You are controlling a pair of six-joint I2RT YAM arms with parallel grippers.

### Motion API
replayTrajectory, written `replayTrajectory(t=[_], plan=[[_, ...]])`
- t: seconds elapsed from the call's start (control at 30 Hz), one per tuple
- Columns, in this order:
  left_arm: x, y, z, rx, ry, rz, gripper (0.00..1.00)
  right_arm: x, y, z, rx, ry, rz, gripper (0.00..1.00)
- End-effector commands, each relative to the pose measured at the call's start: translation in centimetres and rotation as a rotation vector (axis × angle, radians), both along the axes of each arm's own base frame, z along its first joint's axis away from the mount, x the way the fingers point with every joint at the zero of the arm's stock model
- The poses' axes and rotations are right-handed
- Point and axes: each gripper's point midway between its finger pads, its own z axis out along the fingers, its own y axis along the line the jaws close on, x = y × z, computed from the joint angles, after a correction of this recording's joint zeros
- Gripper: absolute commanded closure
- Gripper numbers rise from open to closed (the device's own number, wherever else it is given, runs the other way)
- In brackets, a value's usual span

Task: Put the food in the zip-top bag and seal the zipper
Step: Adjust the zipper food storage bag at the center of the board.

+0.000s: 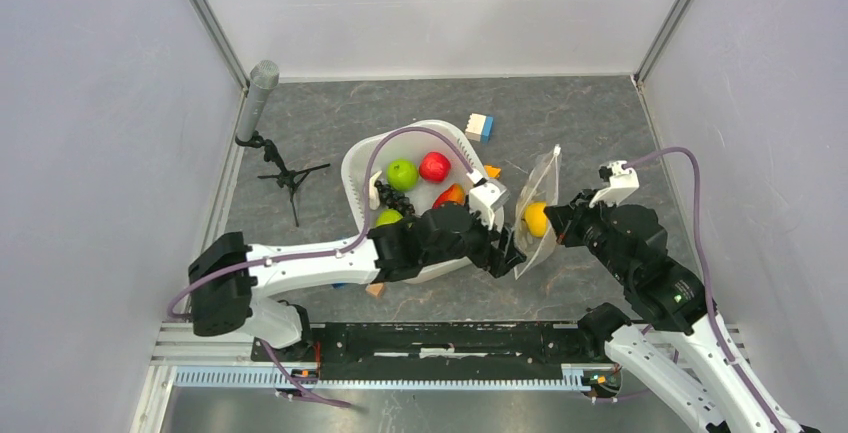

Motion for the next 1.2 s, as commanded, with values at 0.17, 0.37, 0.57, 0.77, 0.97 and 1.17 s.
replayTrajectory(t=[0.17, 0.37, 0.57, 0.77, 0.97, 1.17], plan=[[2.8, -2.3, 2.1, -0.025, -0.001, 0.136, 0.52, 0.8, -1.4, 1.7, -0.035, -0.048, -0.074, 0.99], [4.4, -2.8, 3.4, 0.081, -0.06, 0.142, 0.87, 1.7, -2.5, 2.4, -0.131, -0.082, -0.103, 0.99], [6.5, -2.5, 5.2, 0.084, 0.011, 0.128, 0.98, 2.7, -4.5, 2.5, -0.266, -0.049, -0.193, 0.98], [8.5, -1.7, 4.4, 0.061, 0.108, 0.158, 0.98, 4.1, -3.5, 2.0, -0.299, -0.006, -0.175, 0.83], [8.7, -2.2, 4.7, 0.014, 0.136, 0.176, 0.98, 3.6, -0.6, 0.5, -0.065, 0.005, -0.13, 0.6], [9.0, -1.9, 4.0, 0.015, 0.165, 0.189, 0.98, 3.4, 2.4, -0.5, 0.127, 0.014, -0.054, 0.58]])
